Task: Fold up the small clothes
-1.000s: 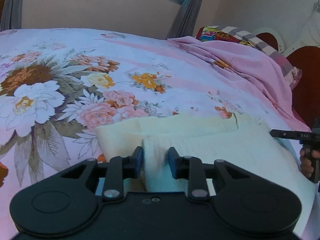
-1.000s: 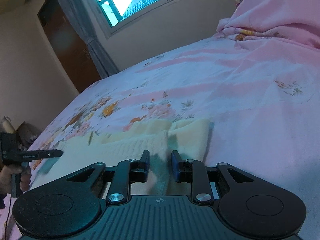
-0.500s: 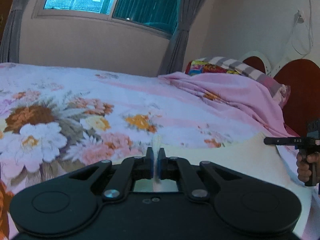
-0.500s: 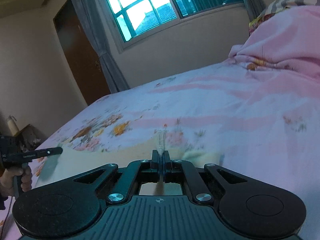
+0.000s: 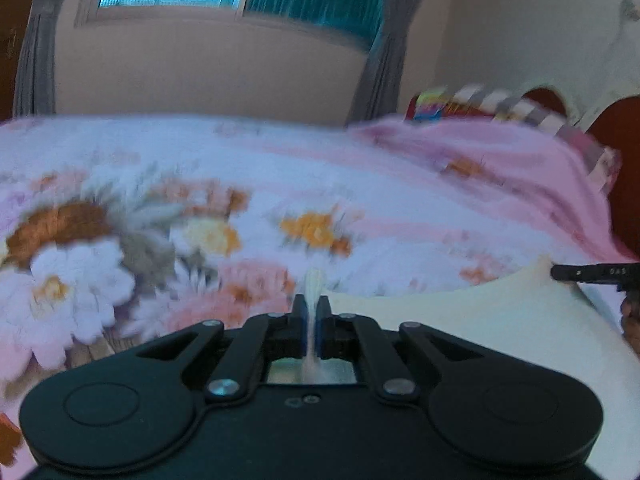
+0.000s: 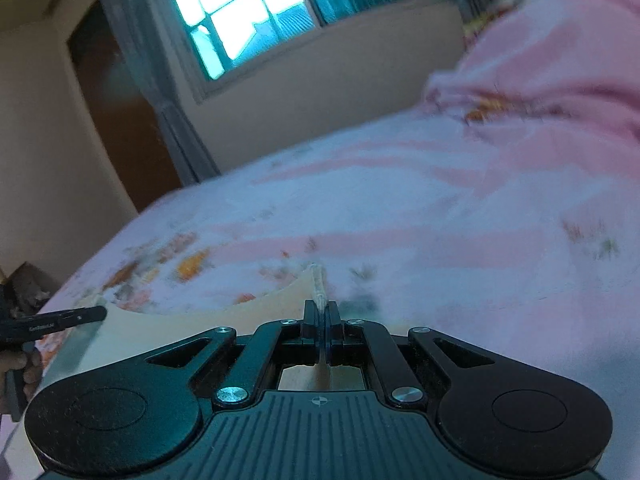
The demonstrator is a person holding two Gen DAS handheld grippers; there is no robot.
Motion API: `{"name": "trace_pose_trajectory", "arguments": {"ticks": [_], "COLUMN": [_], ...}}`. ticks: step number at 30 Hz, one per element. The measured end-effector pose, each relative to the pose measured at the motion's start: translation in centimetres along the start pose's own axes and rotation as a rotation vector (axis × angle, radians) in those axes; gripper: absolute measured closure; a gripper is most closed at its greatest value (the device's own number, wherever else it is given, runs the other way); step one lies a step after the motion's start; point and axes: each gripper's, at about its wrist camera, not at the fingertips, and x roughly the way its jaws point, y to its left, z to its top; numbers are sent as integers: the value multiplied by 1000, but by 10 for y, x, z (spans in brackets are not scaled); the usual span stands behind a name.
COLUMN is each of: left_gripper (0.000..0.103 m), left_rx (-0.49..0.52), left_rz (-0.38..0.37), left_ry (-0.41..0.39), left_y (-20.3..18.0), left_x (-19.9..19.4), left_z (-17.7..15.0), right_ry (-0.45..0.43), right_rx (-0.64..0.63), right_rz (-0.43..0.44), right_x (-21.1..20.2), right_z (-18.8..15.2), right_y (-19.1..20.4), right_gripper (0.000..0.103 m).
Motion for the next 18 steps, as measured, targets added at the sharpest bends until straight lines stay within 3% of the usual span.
{"name": "trace_pose_trajectory", "arguments": {"ticks": [1, 3, 5, 6, 8, 10, 16, 17, 18], "left_gripper": [92, 87, 70, 57, 54, 47, 50, 54, 69], "left_rx": [-3, 14, 8, 0, -5, -1, 48, 66, 81], "left_rz": [28, 50, 63, 75, 84, 87, 56, 60, 59], "left_ry": [56, 51, 37, 22, -24, -16, 23, 85, 129], "left_y": [0, -2, -1, -1, -2, -7, -42, -47, -50], "left_x": [11, 12, 4, -5, -31, -58, -126, -121, -113], "left_z": [-3, -7, -9, -10, -15, -23, -74, -81, -87], "right_ry": [33, 42, 37, 28, -7, -3, 65, 85, 126], "right_rx": [10, 22, 66, 74, 36, -2, -91, -104, -131], "right_rz": [-22, -38, -31, -39, -42, -24, -9, -6, -21], "right_x": [7, 11, 5, -2, -26, -49, -100, -102, -96], "right_z": [-4, -10, -10, -10, -12, -18, -56, -65, -74], "right_y": [-3, -8, -13, -14, -6, 4, 41, 46, 51], "right_gripper": [101, 101, 101, 101, 101, 101, 100, 100, 100]}}
